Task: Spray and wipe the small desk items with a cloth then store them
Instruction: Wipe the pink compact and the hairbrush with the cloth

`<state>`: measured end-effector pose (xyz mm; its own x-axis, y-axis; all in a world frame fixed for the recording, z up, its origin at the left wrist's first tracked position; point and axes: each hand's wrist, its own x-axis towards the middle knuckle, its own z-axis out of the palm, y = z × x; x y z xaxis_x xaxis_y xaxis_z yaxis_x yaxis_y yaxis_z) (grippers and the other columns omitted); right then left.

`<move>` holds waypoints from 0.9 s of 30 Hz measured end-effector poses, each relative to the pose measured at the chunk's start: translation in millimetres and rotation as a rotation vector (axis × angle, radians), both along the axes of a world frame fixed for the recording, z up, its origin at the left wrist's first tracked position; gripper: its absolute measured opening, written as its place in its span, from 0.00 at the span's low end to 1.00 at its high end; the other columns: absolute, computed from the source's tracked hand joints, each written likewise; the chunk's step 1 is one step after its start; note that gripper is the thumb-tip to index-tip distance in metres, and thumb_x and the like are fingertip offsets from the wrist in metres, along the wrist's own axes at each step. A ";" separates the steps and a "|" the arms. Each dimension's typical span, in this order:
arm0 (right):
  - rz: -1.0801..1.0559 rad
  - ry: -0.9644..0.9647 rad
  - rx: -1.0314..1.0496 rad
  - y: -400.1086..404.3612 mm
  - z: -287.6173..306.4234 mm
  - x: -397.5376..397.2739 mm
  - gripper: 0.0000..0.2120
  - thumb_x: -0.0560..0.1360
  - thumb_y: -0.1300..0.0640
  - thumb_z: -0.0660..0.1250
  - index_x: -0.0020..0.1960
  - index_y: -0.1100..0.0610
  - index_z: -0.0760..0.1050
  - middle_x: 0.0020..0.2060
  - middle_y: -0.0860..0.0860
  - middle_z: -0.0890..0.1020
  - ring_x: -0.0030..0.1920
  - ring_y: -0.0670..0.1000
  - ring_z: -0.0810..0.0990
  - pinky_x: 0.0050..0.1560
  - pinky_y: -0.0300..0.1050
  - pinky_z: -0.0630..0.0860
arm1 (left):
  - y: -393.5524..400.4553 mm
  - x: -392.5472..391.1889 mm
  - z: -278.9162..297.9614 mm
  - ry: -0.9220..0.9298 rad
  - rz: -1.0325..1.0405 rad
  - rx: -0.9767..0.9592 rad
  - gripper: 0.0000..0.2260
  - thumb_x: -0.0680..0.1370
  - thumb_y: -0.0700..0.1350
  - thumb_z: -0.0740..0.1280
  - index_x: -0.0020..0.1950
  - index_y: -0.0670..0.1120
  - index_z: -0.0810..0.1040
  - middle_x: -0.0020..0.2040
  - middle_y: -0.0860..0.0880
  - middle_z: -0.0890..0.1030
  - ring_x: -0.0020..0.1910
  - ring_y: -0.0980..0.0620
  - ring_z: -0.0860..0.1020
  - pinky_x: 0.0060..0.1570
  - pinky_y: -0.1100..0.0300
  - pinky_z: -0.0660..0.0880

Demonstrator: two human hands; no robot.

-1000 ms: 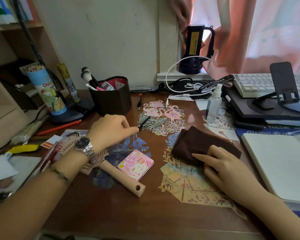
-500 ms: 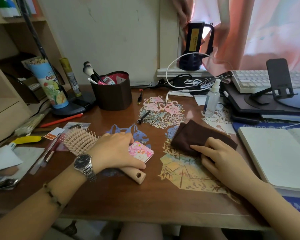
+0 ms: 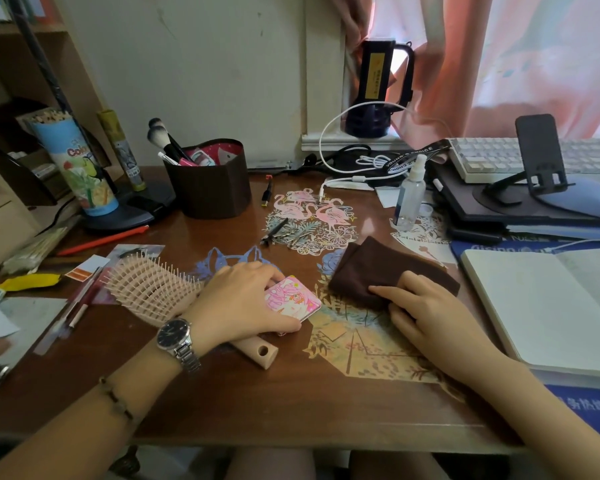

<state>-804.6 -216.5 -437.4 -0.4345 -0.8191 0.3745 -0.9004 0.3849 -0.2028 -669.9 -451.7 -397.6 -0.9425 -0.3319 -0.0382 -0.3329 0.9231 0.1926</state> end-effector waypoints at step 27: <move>-0.053 -0.343 -0.138 -12.8 17.6 -6.6 0.16 0.79 0.59 0.60 0.65 0.49 0.75 0.45 0.44 0.73 0.48 0.39 0.73 0.47 0.35 0.71 | 22.5 -14.2 -5.5 -0.020 -0.101 0.168 0.36 0.62 0.69 0.71 0.67 0.57 0.69 0.60 0.58 0.72 0.57 0.58 0.70 0.57 0.57 0.72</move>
